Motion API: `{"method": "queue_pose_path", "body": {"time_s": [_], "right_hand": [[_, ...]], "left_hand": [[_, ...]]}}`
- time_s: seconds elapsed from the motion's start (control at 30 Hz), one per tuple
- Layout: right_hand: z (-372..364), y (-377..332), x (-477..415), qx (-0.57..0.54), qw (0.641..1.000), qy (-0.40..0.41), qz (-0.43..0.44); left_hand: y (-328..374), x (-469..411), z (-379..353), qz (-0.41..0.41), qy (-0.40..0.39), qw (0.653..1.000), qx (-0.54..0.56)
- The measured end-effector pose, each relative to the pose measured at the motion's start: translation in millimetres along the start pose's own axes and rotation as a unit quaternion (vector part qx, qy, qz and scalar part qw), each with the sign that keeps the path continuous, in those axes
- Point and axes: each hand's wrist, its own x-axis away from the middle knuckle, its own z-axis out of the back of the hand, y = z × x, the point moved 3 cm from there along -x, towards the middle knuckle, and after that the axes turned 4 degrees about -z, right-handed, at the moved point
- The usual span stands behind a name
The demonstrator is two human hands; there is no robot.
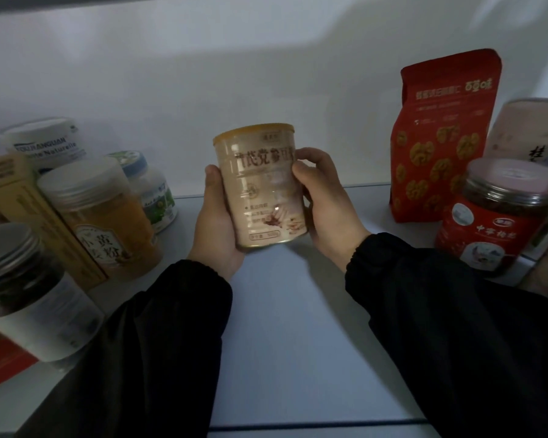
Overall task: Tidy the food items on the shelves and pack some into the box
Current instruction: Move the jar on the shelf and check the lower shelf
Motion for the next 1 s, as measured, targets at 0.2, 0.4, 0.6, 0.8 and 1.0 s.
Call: {"method": "queue_pose_path", "body": {"time_s": [0.2, 0.4, 0.6, 0.8, 1.0], "right_hand": [[-2.0, 1.2, 4.1, 0.049, 0.999, -0.012, 0.007], [-3.0, -2.1, 15.2, 0.197, 0.976, -0.056, 0.075], [1.3, -11.0, 19.7, 0.344, 0.931, -0.034, 0.117], [31.3, -31.3, 24.2, 0.479, 0.866, 0.051, 0.131], [34.5, -36.7, 25.5, 0.634, 0.748, 0.064, 0.184]], "left_hand": [[-4.6, -4.8, 4.1, 0.017, 0.010, 1.000, -0.001], [-10.0, -6.3, 9.5, 0.049, 0.011, 0.995, -0.084], [-4.6, -2.9, 13.3, 0.009, 0.090, 0.961, -0.260], [-2.8, 2.6, 8.0, -0.014, -0.028, 0.812, -0.583], [-11.8, 7.8, 4.9, 0.066, -0.140, 0.625, -0.765]]}}
